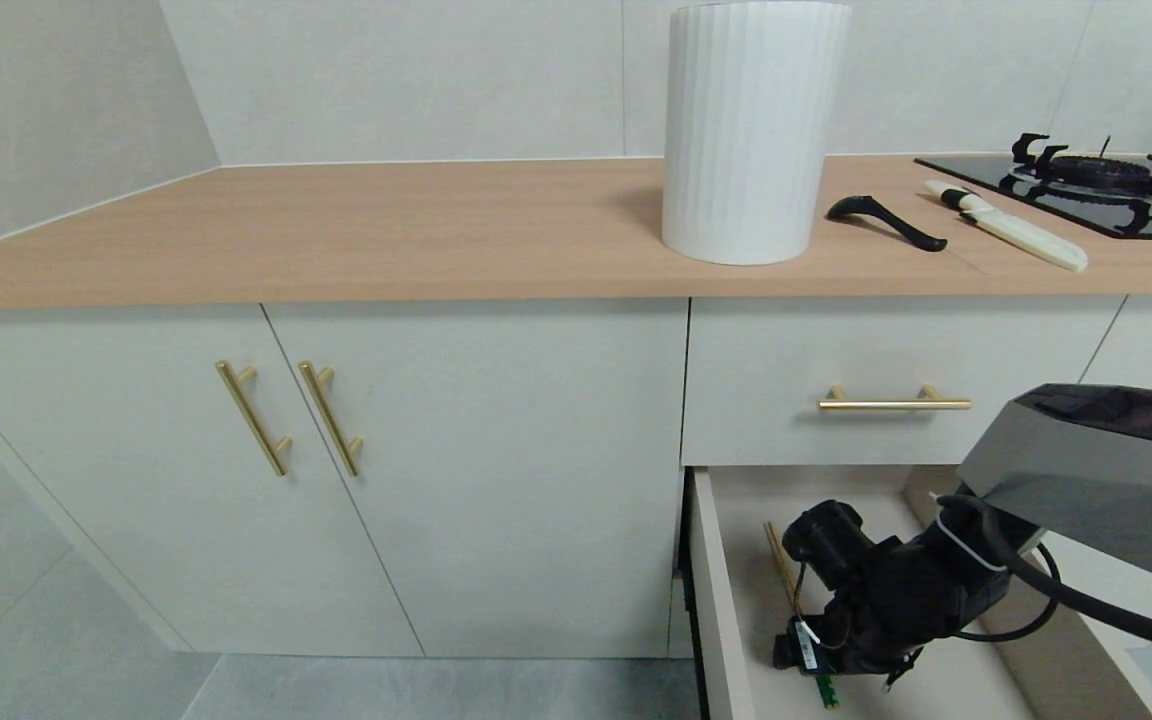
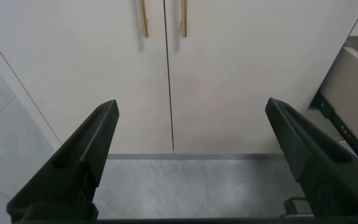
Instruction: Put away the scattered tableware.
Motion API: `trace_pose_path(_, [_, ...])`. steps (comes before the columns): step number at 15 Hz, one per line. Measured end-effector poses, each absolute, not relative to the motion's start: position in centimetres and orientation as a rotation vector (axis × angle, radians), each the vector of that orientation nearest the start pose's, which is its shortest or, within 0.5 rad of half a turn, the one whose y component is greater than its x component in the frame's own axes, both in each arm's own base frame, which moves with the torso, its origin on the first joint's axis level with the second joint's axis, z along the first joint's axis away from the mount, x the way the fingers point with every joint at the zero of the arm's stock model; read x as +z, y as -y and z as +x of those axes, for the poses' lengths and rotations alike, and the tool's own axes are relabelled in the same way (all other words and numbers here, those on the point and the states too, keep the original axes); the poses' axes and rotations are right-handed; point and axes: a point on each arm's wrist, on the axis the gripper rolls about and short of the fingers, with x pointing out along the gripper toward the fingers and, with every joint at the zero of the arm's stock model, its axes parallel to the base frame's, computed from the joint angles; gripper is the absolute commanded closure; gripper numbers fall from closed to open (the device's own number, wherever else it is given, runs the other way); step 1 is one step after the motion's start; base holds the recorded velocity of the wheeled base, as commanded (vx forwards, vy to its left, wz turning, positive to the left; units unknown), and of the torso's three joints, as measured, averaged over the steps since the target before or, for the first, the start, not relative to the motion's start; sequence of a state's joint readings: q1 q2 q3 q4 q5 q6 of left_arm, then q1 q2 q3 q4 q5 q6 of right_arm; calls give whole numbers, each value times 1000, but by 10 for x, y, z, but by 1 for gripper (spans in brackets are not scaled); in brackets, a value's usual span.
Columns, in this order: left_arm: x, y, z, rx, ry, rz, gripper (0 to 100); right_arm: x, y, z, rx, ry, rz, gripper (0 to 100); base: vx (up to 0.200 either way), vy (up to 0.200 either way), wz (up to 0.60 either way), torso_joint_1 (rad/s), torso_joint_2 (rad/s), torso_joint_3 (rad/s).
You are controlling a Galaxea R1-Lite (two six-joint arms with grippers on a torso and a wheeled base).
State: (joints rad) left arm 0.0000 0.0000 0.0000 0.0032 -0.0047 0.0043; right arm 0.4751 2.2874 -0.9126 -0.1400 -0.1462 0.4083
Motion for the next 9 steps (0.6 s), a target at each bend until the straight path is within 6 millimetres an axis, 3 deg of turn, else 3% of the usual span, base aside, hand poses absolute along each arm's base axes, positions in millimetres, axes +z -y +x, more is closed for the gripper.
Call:
trace_pose_path(3, [75,0,-23,-4,-3,4,0,-13,-150,300,41,-1179,-20,0,0,0,0,0,0,0])
trace_pose_path(9, [75,0,-23,-5,-3,5,0,82,-135,271,97,-971,9,0,0,0,0,0,0,0])
